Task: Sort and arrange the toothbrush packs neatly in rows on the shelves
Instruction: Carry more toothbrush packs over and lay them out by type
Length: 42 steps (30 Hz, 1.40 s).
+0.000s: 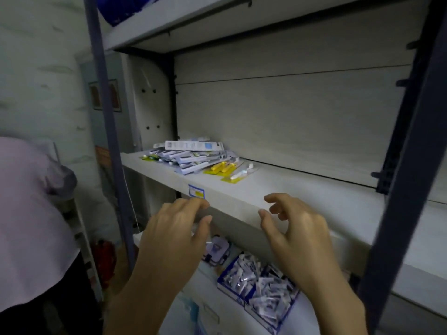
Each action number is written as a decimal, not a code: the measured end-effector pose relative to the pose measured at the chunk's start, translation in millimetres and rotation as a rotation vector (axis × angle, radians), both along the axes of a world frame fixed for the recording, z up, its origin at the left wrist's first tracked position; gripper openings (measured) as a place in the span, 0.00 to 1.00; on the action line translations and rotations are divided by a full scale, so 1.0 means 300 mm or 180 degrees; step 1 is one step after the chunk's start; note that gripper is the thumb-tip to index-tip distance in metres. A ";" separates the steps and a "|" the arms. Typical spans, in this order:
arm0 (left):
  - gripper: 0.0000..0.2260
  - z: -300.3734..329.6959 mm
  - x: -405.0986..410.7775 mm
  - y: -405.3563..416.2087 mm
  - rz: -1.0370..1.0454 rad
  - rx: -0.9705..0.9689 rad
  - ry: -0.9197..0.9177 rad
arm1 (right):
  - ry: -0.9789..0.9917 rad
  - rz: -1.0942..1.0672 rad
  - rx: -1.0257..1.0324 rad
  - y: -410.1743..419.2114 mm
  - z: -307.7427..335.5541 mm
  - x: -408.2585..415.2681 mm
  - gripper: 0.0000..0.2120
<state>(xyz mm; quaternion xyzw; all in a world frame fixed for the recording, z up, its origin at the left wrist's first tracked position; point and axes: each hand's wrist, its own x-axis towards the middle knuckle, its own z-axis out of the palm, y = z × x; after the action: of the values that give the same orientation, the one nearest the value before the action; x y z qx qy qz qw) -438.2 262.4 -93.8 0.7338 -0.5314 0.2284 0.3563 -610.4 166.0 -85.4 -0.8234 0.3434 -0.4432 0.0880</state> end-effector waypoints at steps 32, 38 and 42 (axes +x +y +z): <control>0.08 -0.016 1.199 -0.332 -0.1105 0.0281 0.0445 | 0.0047 -0.1125 0.0153 -0.143 -0.015 1.125 0.10; 0.08 -0.007 1.268 -0.473 -0.1289 0.0306 0.0435 | -0.0155 -0.1273 0.0097 -0.249 -0.017 1.177 0.07; 0.08 0.041 1.317 -0.571 -0.1317 0.0210 0.0313 | -0.0265 -0.1332 0.0044 -0.327 0.009 1.212 0.08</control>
<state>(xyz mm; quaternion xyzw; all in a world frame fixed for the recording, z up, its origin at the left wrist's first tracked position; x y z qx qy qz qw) -43.2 91.0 -81.4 0.6307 -0.6599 0.0967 0.3969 -246.8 67.8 -82.7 -0.7145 0.5060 -0.4830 0.0138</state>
